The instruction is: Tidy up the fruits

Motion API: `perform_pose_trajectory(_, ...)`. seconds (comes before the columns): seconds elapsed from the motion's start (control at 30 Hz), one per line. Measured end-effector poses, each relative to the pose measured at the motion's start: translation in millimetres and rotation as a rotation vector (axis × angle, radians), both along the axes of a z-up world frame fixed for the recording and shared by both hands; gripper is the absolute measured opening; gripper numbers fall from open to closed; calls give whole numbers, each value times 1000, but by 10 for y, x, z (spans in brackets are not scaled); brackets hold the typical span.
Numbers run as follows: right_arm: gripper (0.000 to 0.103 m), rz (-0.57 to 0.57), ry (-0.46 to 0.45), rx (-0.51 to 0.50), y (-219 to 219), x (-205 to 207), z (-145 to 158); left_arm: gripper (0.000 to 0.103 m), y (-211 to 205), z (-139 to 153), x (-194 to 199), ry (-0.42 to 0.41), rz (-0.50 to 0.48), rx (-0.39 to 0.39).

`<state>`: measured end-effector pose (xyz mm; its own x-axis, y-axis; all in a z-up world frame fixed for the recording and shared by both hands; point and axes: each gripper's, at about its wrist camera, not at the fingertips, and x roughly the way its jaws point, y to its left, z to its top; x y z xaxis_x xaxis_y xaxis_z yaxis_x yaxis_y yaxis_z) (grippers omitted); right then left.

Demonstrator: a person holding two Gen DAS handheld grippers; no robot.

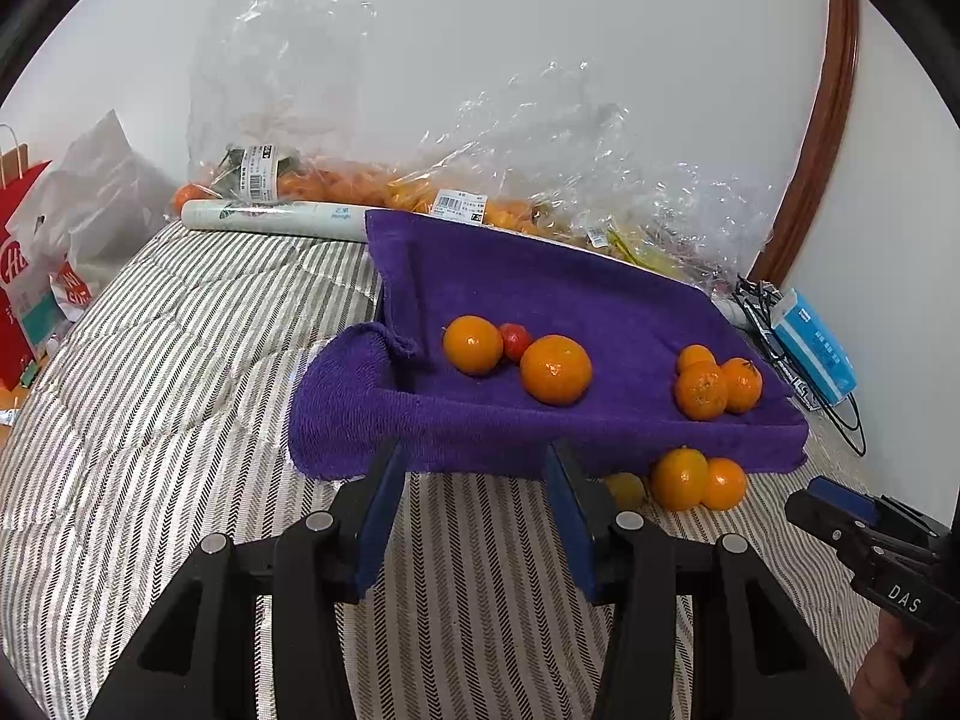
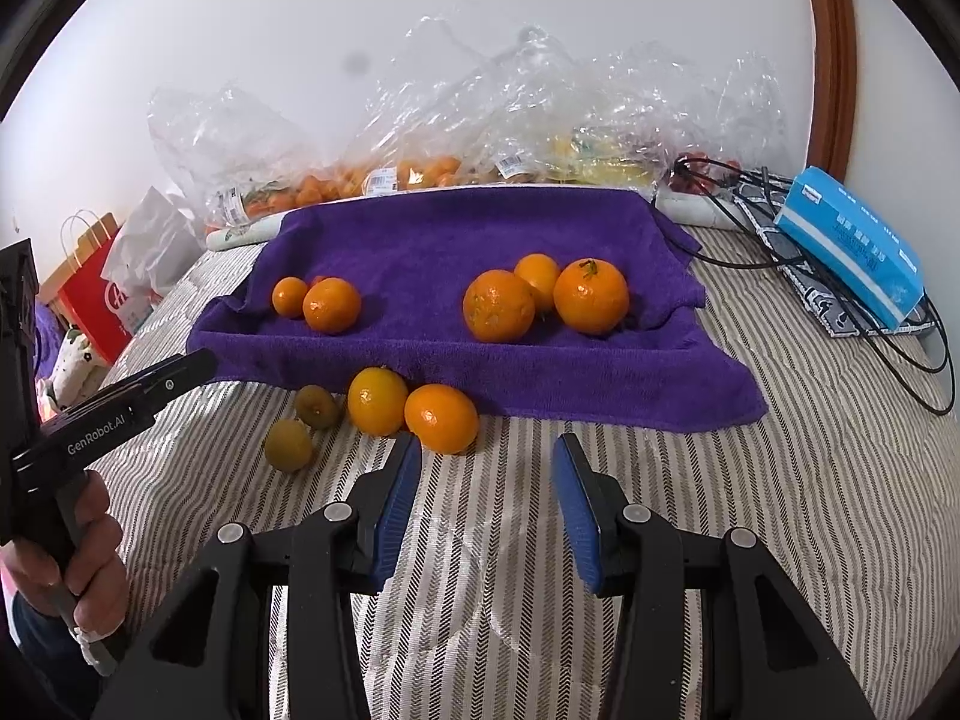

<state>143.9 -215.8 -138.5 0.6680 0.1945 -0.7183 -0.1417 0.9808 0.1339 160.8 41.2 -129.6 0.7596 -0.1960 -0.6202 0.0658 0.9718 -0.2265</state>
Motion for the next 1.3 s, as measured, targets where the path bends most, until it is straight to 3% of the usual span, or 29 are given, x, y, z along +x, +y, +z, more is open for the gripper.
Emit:
perform_pose_trajectory(0.5, 45, 18, 15, 22, 44, 32, -72, 46, 45, -24, 18, 16, 15, -14)
perform_pose_trajectory(0.73, 45, 55, 20, -36, 233, 167, -153, 46, 51, -54, 44, 29, 25, -7)
perform_pose_trajectory(1.13, 33, 95, 63, -42, 327, 440, -366, 46, 56, -113, 88, 54, 14, -6)
perform_pose_trajectory(1.3, 33, 97, 18, -25, 281, 386, -292, 46, 60, -106, 27, 51, 1, -15)
